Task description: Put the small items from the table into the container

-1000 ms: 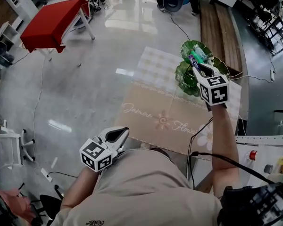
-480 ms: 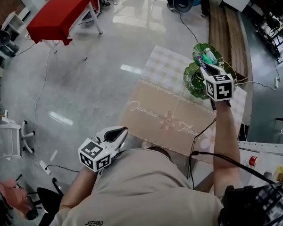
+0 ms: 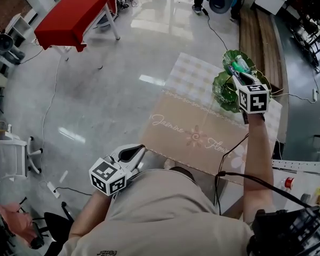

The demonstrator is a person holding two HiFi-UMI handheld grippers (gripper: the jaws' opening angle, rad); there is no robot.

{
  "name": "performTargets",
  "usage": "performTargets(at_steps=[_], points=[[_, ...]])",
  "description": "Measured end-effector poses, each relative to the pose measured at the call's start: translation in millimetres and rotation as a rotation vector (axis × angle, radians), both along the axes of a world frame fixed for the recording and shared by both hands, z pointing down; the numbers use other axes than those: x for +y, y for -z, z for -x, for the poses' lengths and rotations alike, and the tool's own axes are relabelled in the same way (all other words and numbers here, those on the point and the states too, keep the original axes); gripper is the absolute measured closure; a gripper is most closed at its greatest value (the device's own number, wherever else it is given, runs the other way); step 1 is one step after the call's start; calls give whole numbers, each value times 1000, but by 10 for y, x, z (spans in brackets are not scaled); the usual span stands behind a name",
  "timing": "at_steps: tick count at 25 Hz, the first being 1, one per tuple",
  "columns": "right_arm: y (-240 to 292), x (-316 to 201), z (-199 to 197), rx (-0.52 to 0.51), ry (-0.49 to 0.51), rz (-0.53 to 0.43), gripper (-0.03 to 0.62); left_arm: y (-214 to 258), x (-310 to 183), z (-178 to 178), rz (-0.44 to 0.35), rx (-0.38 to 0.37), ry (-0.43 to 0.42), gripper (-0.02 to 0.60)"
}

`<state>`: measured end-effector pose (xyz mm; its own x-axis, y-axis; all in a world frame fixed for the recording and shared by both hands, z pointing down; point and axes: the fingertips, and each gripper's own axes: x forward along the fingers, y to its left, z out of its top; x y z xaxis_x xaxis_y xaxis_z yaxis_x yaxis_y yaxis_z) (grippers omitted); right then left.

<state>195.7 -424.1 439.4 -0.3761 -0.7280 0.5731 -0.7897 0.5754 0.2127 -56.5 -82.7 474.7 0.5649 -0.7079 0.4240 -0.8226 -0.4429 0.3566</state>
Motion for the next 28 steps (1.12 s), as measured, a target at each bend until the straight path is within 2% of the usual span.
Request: performTargets(at_steps=[6,12,18,28], points=[[112,150,9,-36,-27,-41,480,-13,102,54,-5,4,-13,574],[212,567,-14,-60,-78,-73,485,16,193,112,-10,12,-80,573],[68,1393,193,-171,-82,-36,536,36,349,171,-13,20,-179,574],[-472,2901,762,-244,-103,64,568,55,737,343,-12,21,-336,574]])
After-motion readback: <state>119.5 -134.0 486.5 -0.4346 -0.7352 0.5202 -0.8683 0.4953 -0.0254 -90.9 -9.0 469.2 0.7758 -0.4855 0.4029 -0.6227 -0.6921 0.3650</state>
